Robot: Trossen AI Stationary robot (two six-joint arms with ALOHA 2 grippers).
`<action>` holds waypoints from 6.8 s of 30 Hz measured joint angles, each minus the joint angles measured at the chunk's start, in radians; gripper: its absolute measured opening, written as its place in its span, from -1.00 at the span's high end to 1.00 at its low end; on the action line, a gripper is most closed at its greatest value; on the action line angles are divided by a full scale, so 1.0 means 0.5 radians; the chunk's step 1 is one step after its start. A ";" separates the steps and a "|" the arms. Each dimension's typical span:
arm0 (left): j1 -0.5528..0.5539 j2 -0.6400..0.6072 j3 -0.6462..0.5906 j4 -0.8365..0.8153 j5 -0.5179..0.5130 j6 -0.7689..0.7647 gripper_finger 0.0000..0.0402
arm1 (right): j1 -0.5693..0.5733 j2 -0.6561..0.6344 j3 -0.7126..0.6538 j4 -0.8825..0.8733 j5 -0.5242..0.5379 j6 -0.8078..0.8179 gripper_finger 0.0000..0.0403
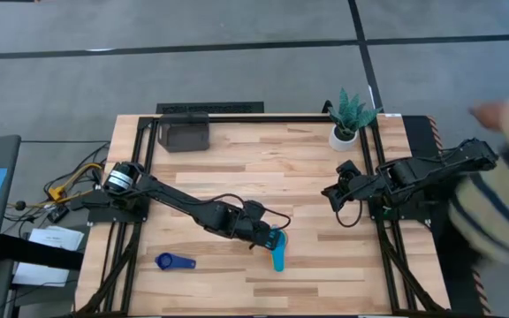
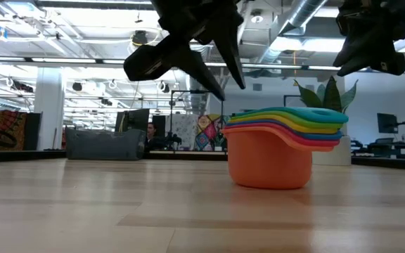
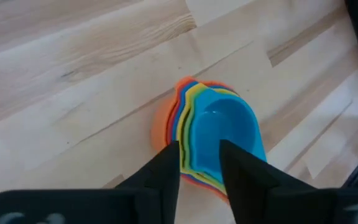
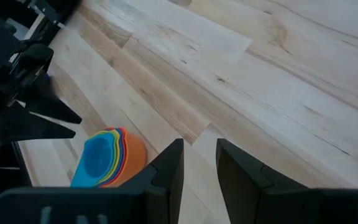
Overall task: Nest measuring cups in basket
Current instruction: Stack the dark blue measuring cup on top of the light blue measuring cup
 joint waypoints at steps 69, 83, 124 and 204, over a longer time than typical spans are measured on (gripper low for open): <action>-1.110 -0.674 -1.212 -0.889 1.046 -1.734 0.33 | -0.336 0.000 0.000 -0.072 -0.335 -0.188 0.41; -1.130 -0.674 -1.212 -0.833 0.908 -1.581 0.34 | -0.558 -0.001 0.000 -0.067 -0.390 -0.214 0.41; -0.651 -0.671 -1.085 -0.813 0.499 -0.827 0.87 | -0.575 0.000 0.000 -0.067 -0.475 -0.188 0.41; 0.827 0.420 -0.037 0.417 0.576 1.749 0.45 | 0.000 -0.006 0.000 -0.276 -0.361 0.404 0.41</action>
